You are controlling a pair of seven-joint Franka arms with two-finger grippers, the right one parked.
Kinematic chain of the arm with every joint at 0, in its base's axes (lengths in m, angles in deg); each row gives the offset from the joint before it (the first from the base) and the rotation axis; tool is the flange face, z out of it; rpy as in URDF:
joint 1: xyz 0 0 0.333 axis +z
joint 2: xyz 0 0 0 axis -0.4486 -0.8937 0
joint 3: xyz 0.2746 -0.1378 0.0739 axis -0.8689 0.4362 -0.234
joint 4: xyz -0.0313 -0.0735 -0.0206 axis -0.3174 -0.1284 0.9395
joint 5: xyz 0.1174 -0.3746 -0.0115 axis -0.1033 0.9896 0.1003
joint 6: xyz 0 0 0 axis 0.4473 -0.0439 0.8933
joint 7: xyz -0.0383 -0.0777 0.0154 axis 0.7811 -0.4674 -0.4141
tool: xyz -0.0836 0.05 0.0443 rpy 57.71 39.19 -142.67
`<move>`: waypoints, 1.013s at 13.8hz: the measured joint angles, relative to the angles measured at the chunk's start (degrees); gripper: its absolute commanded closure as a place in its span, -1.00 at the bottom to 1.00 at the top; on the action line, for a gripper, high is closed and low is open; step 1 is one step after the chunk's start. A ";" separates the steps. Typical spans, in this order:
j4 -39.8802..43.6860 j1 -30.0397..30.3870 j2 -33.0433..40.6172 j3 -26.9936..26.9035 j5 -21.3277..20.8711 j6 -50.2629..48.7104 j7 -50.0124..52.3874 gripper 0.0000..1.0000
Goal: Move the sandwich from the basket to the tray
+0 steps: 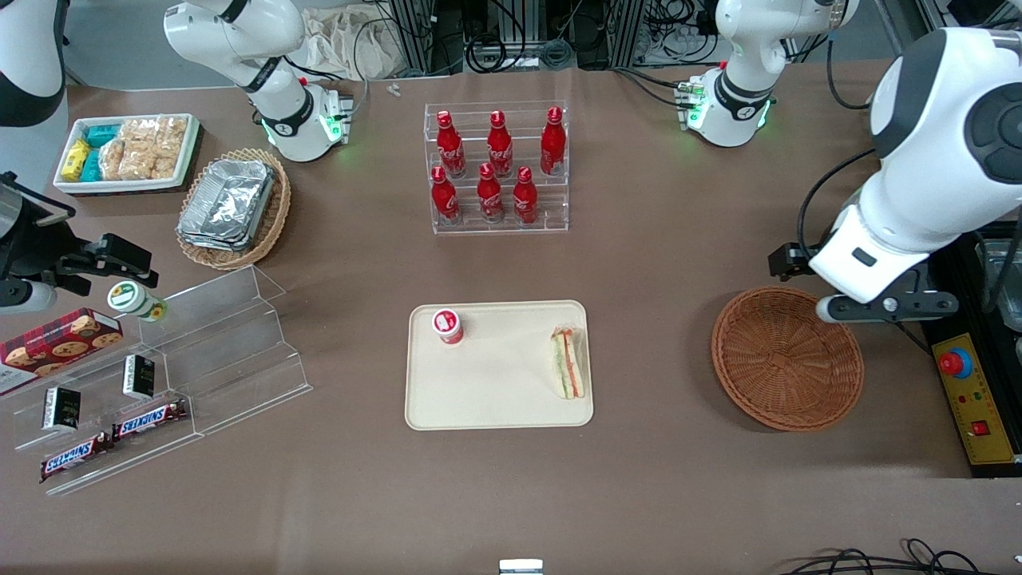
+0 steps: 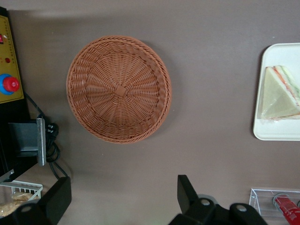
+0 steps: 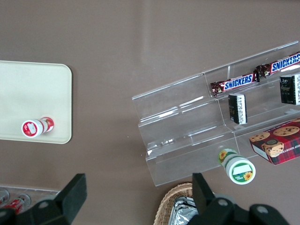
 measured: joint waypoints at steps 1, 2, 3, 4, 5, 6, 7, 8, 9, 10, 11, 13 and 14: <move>-0.03 0.54 0.05 -0.04 0.00 -0.02 -0.02 -0.99; -0.05 1.41 0.16 -0.03 0.00 -0.03 -0.02 -0.99; -0.05 2.54 0.32 -0.05 0.04 -0.04 -0.20 -0.99; -0.05 3.50 0.47 -0.06 0.11 -0.04 -0.49 -0.99; -0.06 4.23 0.58 -0.07 0.18 -0.04 -0.62 -0.99; -0.06 4.78 0.65 -0.07 0.27 -0.04 -0.69 -0.99; -0.06 4.97 0.70 -0.24 0.40 -0.05 -1.09 -0.99; -0.07 4.51 0.83 -1.12 0.58 -0.05 -2.12 -0.99; -0.09 2.86 1.13 -3.81 1.36 -0.05 -3.63 -0.99; -0.12 0.70 1.64 -7.62 3.00 -0.05 -5.55 -0.99; -0.19 -0.82 2.25 -10.97 4.50 -0.08 -8.01 -0.99; -0.35 -1.46 3.39 -14.71 5.73 -0.21 -12.01 -1.00; -0.38 -1.43 3.67 -15.65 6.21 -0.21 -12.67 -1.00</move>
